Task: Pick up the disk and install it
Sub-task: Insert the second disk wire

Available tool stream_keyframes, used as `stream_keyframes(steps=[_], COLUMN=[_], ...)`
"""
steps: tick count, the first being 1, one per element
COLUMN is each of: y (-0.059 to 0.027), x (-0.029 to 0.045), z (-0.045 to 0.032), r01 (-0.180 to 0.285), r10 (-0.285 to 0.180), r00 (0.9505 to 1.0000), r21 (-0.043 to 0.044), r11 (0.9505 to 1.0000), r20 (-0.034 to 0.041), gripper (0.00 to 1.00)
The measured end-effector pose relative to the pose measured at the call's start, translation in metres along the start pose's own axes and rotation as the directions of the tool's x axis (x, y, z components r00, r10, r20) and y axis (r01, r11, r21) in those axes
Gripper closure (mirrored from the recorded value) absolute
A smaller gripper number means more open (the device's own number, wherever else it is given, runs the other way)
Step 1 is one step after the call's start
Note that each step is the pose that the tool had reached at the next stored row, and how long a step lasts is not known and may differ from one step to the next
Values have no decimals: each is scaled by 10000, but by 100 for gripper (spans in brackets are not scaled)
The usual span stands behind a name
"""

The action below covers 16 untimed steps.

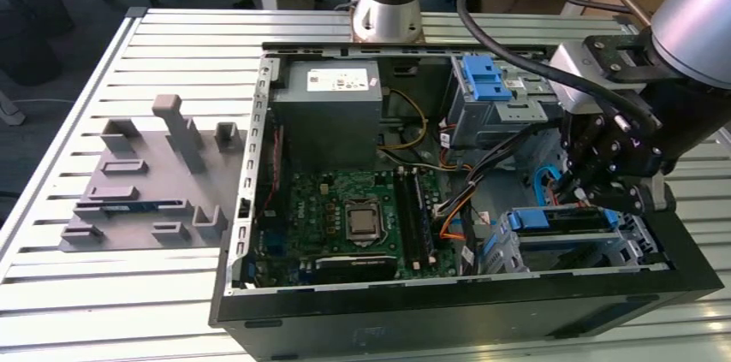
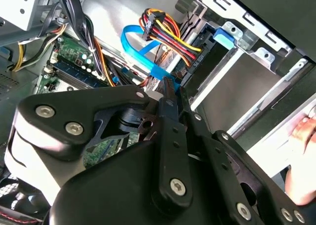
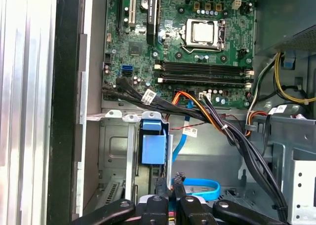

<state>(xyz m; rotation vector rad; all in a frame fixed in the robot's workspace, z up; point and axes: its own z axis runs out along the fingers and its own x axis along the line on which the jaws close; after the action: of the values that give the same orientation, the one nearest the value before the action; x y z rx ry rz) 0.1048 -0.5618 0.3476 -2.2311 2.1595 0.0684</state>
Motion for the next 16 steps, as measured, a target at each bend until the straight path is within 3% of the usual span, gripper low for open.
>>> stream_keyframes(steps=[16], y=[2], x=[65], z=[64], r01=[137], r10=[-137], r00=[9999], r21=[2], r11=[9999], r20=[13], gripper=[84])
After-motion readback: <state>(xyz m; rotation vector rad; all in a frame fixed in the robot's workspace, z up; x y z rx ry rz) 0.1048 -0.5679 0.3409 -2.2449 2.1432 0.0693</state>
